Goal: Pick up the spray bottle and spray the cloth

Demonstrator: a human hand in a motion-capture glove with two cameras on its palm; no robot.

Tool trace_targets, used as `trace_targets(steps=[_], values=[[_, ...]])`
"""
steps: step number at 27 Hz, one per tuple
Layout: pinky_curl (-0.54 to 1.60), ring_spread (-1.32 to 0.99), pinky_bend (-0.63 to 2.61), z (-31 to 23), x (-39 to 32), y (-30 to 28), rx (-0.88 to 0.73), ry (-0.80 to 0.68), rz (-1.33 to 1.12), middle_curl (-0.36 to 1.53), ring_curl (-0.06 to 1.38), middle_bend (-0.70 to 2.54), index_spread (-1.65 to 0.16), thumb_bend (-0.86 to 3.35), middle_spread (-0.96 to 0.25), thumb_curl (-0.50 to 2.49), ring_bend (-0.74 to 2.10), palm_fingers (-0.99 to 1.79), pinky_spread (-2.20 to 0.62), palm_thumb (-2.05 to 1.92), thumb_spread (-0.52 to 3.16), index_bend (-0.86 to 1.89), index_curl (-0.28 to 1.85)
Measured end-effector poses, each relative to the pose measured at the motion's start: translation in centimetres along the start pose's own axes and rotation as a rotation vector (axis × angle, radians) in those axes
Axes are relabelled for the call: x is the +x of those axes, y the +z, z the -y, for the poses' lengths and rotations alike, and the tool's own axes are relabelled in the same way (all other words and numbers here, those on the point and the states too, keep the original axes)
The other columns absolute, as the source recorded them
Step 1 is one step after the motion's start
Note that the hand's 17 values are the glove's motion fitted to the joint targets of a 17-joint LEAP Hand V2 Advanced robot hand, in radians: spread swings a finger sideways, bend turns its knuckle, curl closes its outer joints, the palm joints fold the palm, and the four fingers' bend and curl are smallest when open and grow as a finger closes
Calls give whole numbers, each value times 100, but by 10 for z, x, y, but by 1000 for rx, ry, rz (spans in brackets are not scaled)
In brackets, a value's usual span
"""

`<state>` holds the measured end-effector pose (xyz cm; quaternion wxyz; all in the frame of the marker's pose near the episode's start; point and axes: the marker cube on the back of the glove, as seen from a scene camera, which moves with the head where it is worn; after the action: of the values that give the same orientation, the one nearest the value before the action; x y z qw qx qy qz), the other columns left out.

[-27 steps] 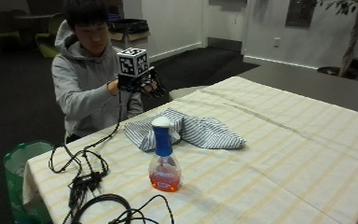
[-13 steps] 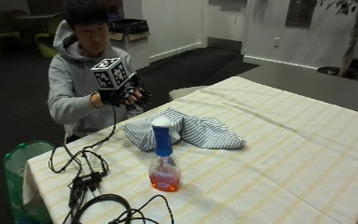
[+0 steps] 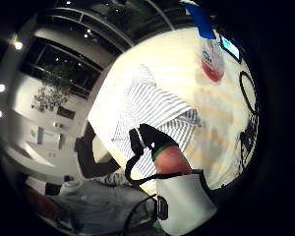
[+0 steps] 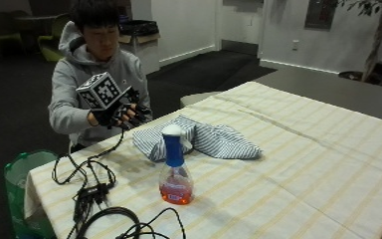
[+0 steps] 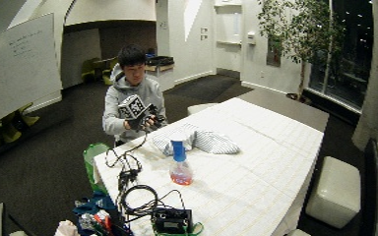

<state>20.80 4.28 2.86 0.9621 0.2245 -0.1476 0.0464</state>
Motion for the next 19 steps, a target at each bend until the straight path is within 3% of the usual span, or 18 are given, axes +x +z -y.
trace_targets(steps=[19], values=[[36, 2, 46, 91, 71, 28, 61, 227, 390, 36, 30, 32, -27, -3, 1, 32, 42, 24, 23, 56, 92, 5, 14]])
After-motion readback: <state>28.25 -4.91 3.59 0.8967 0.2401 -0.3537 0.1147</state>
